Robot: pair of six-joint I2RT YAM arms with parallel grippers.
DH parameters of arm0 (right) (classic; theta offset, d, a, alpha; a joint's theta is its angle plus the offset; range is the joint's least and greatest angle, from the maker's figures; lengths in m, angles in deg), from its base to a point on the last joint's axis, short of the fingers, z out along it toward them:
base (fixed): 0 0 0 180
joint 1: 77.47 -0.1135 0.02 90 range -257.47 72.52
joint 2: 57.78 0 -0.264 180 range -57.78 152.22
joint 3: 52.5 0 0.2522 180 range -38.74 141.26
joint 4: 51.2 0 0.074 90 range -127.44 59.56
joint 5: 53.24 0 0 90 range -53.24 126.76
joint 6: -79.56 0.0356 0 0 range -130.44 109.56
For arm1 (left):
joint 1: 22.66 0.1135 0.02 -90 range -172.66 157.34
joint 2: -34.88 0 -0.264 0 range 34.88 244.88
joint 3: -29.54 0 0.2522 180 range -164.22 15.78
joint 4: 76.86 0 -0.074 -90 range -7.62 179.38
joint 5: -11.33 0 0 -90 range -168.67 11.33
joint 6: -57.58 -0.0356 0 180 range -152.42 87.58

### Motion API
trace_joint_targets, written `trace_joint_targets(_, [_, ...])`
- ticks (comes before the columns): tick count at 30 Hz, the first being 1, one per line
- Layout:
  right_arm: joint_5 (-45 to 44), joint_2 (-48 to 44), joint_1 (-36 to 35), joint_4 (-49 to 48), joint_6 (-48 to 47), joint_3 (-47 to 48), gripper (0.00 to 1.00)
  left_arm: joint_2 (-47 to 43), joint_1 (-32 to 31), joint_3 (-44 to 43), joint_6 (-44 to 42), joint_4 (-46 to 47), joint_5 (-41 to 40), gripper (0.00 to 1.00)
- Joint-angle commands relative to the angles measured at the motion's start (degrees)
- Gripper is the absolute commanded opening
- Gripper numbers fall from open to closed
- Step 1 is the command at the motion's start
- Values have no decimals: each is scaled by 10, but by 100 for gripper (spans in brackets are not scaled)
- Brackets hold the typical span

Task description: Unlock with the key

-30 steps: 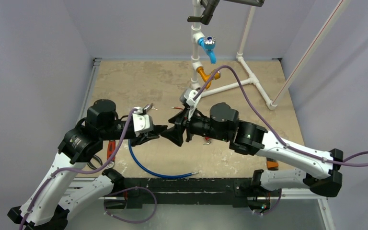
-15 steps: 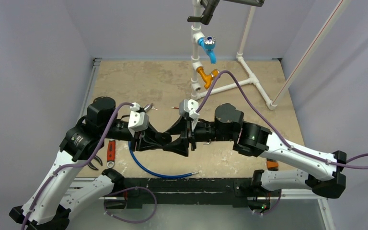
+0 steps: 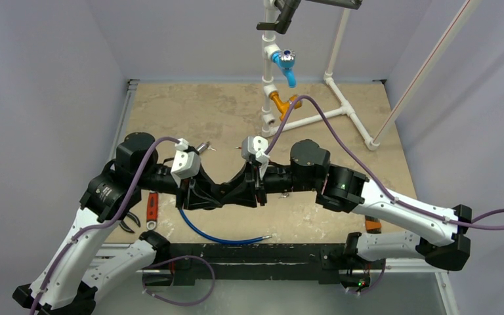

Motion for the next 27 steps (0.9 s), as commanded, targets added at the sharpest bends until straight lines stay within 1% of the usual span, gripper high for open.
trace_joint_targets(1, [-14,5,-5,-46,20,5,0,-5,1,-33,-3,55,10,21])
trace_joint_targets(2, [-25,2,-5,-47,23,2,0,-5,1,-36,-13,46,2,28])
trace_joint_targets(4, [-51,-10,-5,-54,26,-11,0,-5,2,-45,-35,20,-24,45])
trace_joint_targets(5, [-66,-18,-4,-59,26,-19,0,-3,2,-51,-49,4,-39,52])
trace_joint_targets(7, [-96,-37,-3,-66,26,-33,0,-3,3,-61,-77,-29,-64,58])
trace_joint_targets(9, [-127,-56,-1,-72,24,-47,0,-8,3,-64,-99,-55,-83,66])
trace_joint_targets(12, [-156,-81,1,-82,25,-65,0,-15,3,-53,-120,-83,-102,68])
trace_joint_targets(15, [-170,-94,1,-105,29,-75,0,-24,3,-17,-120,-86,-125,70])
trace_joint_targets(17, [-172,-95,1,-118,33,-78,0,-23,3,2,-108,-83,-155,71])
trace_joint_targets(20, [-167,-98,1,-153,45,-90,0,-26,2,30,-93,-66,-180,71])
trace_joint_targets(24, [-155,-93,1,-194,64,-101,0,-26,3,44,-68,-23,-197,75])
trace_joint_targets(27, [-155,-90,1,-220,79,-112,0,-24,2,35,-64,-1,-176,73])
